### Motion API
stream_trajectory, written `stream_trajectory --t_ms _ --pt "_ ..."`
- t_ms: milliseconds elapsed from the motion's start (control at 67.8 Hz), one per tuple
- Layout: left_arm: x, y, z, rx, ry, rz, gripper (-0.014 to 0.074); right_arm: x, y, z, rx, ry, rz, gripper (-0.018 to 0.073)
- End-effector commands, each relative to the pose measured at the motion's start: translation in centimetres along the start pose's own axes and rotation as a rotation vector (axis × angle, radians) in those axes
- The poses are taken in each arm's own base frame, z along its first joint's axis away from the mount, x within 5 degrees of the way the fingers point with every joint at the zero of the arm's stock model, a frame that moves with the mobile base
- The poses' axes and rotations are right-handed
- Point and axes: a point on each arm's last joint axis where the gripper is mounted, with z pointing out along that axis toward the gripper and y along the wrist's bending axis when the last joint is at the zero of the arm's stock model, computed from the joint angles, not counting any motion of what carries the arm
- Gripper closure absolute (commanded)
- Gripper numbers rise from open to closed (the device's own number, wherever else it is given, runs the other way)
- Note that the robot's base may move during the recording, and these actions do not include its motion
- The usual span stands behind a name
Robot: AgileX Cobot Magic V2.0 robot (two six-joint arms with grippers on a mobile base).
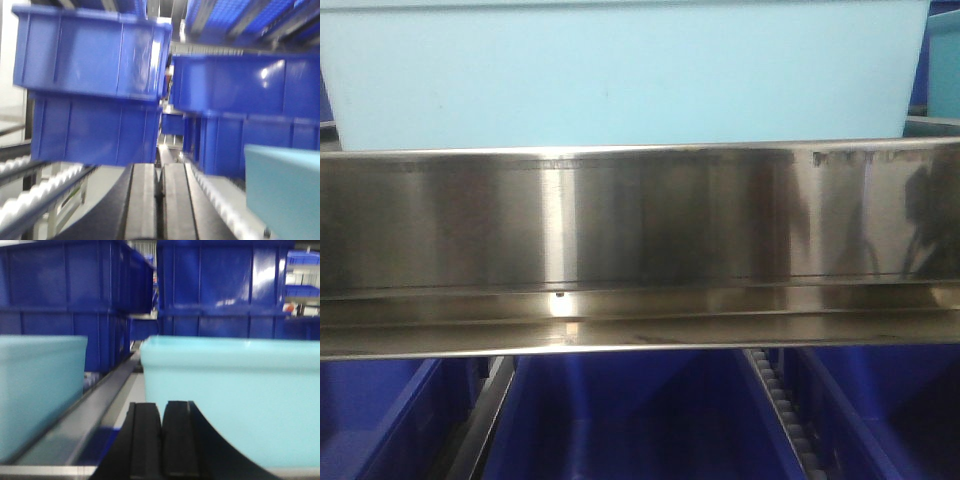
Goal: Move two blue bins to right shelf middle
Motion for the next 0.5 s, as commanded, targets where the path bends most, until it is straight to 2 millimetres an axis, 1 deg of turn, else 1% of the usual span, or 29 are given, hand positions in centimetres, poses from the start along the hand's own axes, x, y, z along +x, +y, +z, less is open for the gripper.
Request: stream_trajectory --t_ms 0,30,59,103,118,133,177,207,221,236,251,280,384,398,443,487 --pt "-2.7 -0.2 0.0 -0.002 -0.046 -0.008 0.0706 -3.7 0.2 -0.3 -0.008 -0.103 0.001 0.0721" --pt "-4.0 -0.2 0.0 -0.001 -0.054 -0.008 0.0703 -4.9 0.2 -0.5 -0.013 -0.099 0.001 0.0721" --pt "-5.0 -0.3 -0.1 -0.003 -0.041 -0.008 0.0692 -6.0 0.3 -0.8 -0.019 -0.098 0.001 0.0721" --pt "-6.3 -0.4 0.0 -0.006 -0.013 -0.006 0.0661 -7.5 0.5 -1.1 -0.029 -0.066 -0.001 0.0721" --pt "-6.8 -0.4 0.1 -0.007 -0.004 -0.003 0.0647 -8.4 0.5 -1.2 -0.032 -0.069 -0.001 0.0721" --pt "-7.6 -0.5 0.0 -0.007 -0.006 -0.003 0.0631 -8.9 0.6 -1.3 -0.034 -0.058 -0.002 0.0721" --pt "-8.9 -0.6 0.1 -0.011 0.033 -0.003 0.0566 -10.2 0.7 -1.3 -0.04 -0.037 -0.003 0.0717" --pt "-9.7 -0.6 0.4 -0.013 0.055 -0.004 0.0522 -10.9 0.7 -1.2 -0.043 -0.013 -0.004 0.07" --pt "-10.1 -0.6 0.4 -0.014 0.064 -0.004 0.0499 -11.6 0.8 -1.2 -0.045 -0.016 -0.005 0.0687" --pt "-10.7 -0.7 0.5 -0.014 0.065 -0.004 0.0475 -12.0 0.8 -1.1 -0.046 -0.012 -0.005 0.0672" --pt "-11.1 -0.7 0.6 -0.015 0.075 -0.004 0.044 -12.4 0.8 -1.0 -0.047 -0.007 -0.005 0.0655" --pt "-11.6 -0.7 0.8 -0.018 0.104 -0.004 0.0391 -13.0 0.9 -0.8 -0.048 0.002 -0.006 0.0611" --pt "-13.5 -0.8 1.7 -0.023 0.164 -0.004 0.0242 -15.3 1.0 0.1 -0.05 0.01 -0.006 0.0381" --pt "-13.6 -0.9 1.9 -0.024 0.171 -0.004 0.0235 -15.5 1.0 0.2 -0.05 0.01 -0.006 0.0328" --pt "-14.4 -0.9 2.5 -0.024 0.184 -0.007 0.019 -16.3 1.0 0.8 -0.05 0.011 -0.006 0.0227" --pt "-14.9 -1.0 3.0 -0.025 0.207 -0.011 0.0154 -16.8 1.0 1.3 -0.05 0.02 -0.006 0.0134"
